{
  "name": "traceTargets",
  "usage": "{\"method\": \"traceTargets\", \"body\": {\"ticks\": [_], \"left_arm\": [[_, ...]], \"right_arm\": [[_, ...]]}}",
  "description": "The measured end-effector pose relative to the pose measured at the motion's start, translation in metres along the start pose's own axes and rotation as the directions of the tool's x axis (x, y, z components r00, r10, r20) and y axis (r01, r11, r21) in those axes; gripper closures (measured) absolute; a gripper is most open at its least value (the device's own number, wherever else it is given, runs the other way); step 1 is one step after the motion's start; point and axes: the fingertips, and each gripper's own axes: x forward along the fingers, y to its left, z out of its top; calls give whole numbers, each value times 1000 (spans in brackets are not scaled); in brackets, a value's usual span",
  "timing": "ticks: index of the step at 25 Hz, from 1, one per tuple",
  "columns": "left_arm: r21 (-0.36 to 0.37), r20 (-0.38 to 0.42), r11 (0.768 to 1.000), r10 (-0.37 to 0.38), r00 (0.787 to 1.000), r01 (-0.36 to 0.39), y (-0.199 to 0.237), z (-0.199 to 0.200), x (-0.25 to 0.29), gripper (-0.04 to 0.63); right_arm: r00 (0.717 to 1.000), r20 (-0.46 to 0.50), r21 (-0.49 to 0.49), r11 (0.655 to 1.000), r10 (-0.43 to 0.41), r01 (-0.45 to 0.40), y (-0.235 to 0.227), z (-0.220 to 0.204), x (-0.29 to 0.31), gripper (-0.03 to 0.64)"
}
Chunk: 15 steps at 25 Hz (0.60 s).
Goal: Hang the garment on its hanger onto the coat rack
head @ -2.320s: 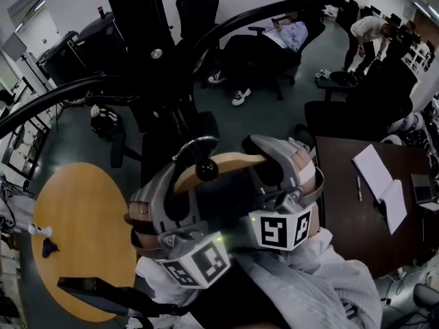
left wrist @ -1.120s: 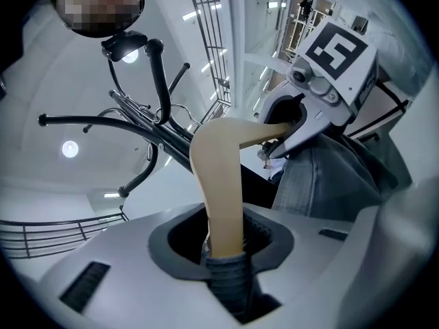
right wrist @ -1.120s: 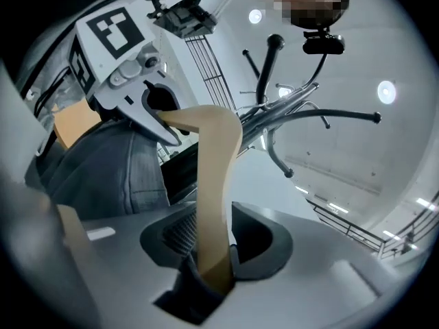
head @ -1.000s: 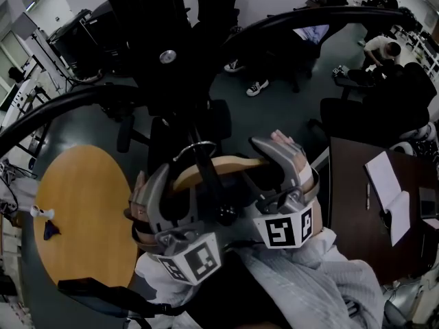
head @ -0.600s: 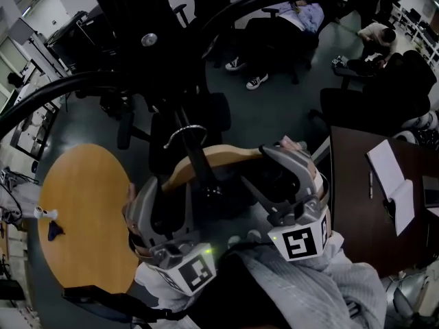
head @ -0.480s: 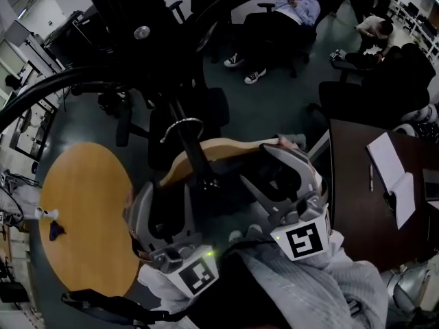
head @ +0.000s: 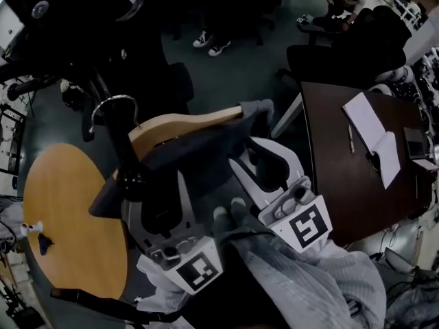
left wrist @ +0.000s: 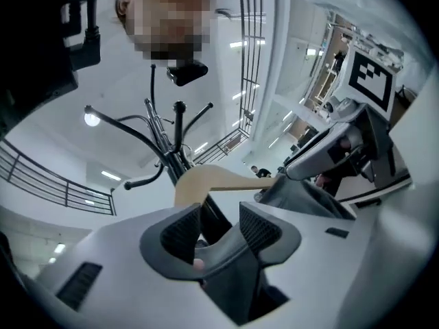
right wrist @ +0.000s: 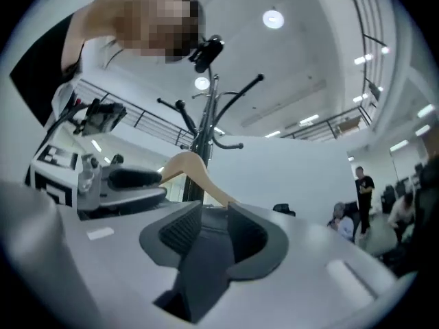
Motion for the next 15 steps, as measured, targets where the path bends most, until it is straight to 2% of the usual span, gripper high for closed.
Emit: {"method": "traceTargets", "body": {"ticks": [1,2,4,6,9,11,13,15], "left_arm": [[-42,0,998,-37,999,37,-11,1,2,421],[-97,0,992,-76,997,75,-22,1,4,453],[-215,5,965,-154,988,151,-46,0,6,546],[-320,19,920,-232,973,225,-70,-1,8,584],[-462,33,828,-343,939,319,-105,-2,13,589],[-514,-2,786,-401,916,343,-120,-9,18,591],[-546,-43,768,-425,904,335,-125,-19,22,591],[-561,-43,758,-427,903,332,-127,-21,26,591]], "right_arm": [[1000,-2,50,998,-28,28,-3,-2,-6,523],[998,-14,74,996,-57,58,-7,-6,-12,576],[994,-49,73,993,-94,97,-12,-15,-20,615],[993,-79,62,993,-91,96,-11,-24,-25,615],[989,-128,95,992,-74,87,-13,-39,-33,615],[984,-149,106,988,-93,109,-18,-43,-36,615],[981,-167,85,989,-102,118,-21,-46,-37,615],[979,-176,70,990,-106,119,-24,-51,-37,615]]}}
